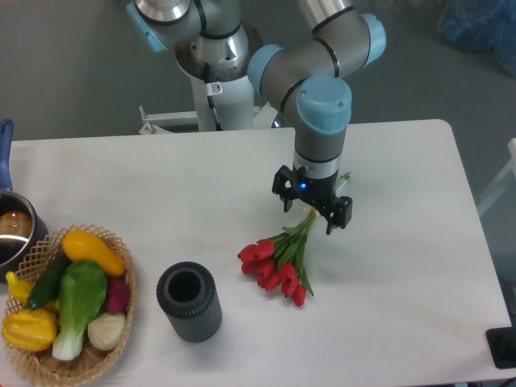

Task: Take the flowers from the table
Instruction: 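Lower the open gripper down onto the red tulip stems, then close the gripper around the tulip stems, then lift the gripped tulip bunch up off the table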

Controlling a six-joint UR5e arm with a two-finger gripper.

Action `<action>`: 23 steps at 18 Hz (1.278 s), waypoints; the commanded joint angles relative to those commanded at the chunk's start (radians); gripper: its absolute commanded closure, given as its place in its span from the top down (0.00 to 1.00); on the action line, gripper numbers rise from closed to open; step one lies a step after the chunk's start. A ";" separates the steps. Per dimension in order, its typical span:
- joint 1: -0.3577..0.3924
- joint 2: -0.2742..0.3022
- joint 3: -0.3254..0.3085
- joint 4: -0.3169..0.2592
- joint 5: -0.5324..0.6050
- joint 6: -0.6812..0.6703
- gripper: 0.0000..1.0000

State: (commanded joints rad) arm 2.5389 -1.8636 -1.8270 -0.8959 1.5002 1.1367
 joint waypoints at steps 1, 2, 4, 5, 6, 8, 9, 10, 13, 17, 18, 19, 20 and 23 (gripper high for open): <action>-0.008 -0.023 0.008 0.008 0.005 -0.005 1.00; -0.018 -0.040 0.012 0.020 0.024 -0.008 1.00; -0.063 -0.060 0.006 0.023 0.093 -0.014 1.00; -0.084 -0.061 -0.001 0.025 0.107 -0.032 1.00; -0.088 -0.072 0.000 0.026 0.110 -0.055 1.00; -0.091 -0.091 0.011 0.037 0.112 -0.066 1.00; -0.092 -0.097 0.009 0.037 0.114 -0.067 1.00; -0.092 -0.097 0.003 0.035 0.115 -0.067 1.00; -0.103 -0.098 -0.009 0.034 0.115 -0.063 1.00; -0.106 -0.104 -0.017 0.034 0.115 -0.060 0.52; -0.106 -0.103 -0.018 0.034 0.117 -0.061 0.35; -0.106 -0.101 -0.020 0.032 0.127 -0.063 0.19; -0.106 -0.097 -0.020 0.032 0.141 -0.066 0.09; -0.107 -0.088 -0.020 0.029 0.150 -0.098 0.00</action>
State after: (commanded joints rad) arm 2.4314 -1.9513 -1.8469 -0.8667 1.6505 1.0386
